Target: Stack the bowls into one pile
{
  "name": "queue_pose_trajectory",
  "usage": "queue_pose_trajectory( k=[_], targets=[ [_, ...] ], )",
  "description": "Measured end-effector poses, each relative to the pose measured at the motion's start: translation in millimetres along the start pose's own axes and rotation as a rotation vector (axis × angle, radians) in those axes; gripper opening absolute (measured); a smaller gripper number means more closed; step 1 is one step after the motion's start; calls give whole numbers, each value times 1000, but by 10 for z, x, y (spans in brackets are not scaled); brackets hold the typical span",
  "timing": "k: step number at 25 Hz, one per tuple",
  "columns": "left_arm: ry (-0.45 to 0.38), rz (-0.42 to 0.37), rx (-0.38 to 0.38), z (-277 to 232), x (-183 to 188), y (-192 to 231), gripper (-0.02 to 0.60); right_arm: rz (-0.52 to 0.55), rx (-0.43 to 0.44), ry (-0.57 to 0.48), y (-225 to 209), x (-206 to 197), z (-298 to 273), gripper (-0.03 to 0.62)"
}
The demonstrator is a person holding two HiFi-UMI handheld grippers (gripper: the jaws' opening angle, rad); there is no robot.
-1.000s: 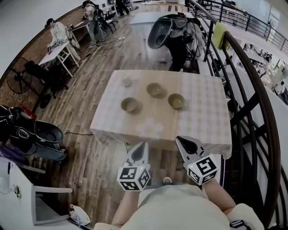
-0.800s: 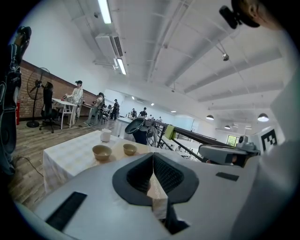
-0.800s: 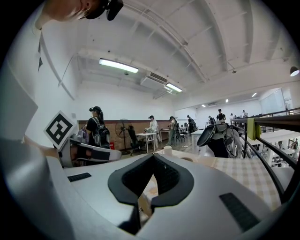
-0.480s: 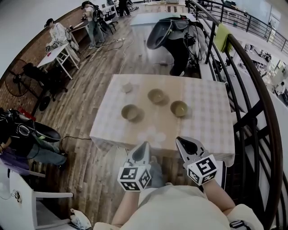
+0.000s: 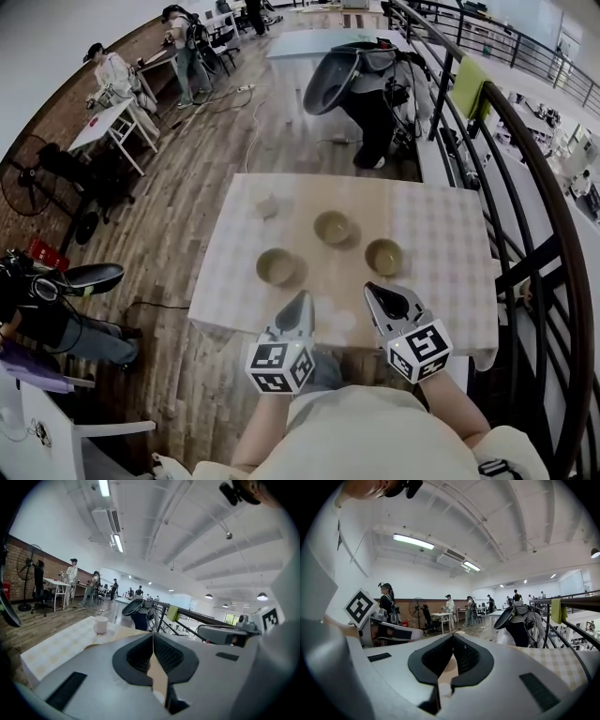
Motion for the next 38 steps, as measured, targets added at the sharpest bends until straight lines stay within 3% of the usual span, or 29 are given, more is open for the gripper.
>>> queue_pose_trajectory(
  k=[16,24,34,35,37,38],
  targets=[
    [105,-32,-81,-1178,252,672,5,14,-88,55,-530,24,-1151,0],
    [225,-40,-158,-1799,47,817,5,20,-163,145,-887,-227,-1575,0],
    [371,-46,-181,-2354,-319,1020,6,20,-244,305,-1253,-803,-2041,1],
    [391,-50,-189,-2394,-365,1027,10,23,-252,324,-1284,-862,-2072,0],
    [432,-54,-208,-2455,-459,1029,88,26,-263,367,-1331,-975,-2116,1],
    [448,-56,-212,-2480,-501,1032,97,24,-268,390,-1353,-1032,-2129,2]
  ],
)
Point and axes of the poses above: the fingertips, and each gripper's own axes: z backward along the fingers, y to its left, x out of its top, the point moved 1 cm from there along z, backward along the fingers, and after that the axes turned 1 degree about -z, right-handed, at the moved point
